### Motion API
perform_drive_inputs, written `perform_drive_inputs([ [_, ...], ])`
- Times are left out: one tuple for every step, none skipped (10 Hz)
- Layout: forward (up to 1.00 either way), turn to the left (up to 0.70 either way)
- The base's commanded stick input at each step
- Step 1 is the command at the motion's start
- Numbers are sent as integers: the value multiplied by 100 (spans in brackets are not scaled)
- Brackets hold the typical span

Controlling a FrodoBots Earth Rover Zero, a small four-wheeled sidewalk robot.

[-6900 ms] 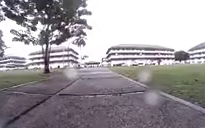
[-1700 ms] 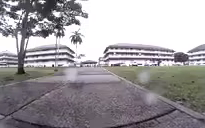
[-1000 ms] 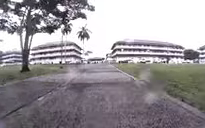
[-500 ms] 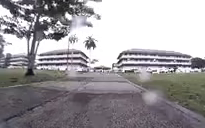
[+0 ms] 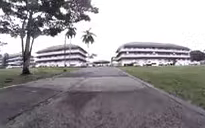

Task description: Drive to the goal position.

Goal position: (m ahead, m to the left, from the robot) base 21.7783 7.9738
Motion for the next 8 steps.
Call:
perform_drive_inputs([
  [70, 0],
  [70, 0],
  [70, 0],
  [70, 0],
  [70, 0],
  [70, 0],
  [70, 0],
  [70, 0],
])
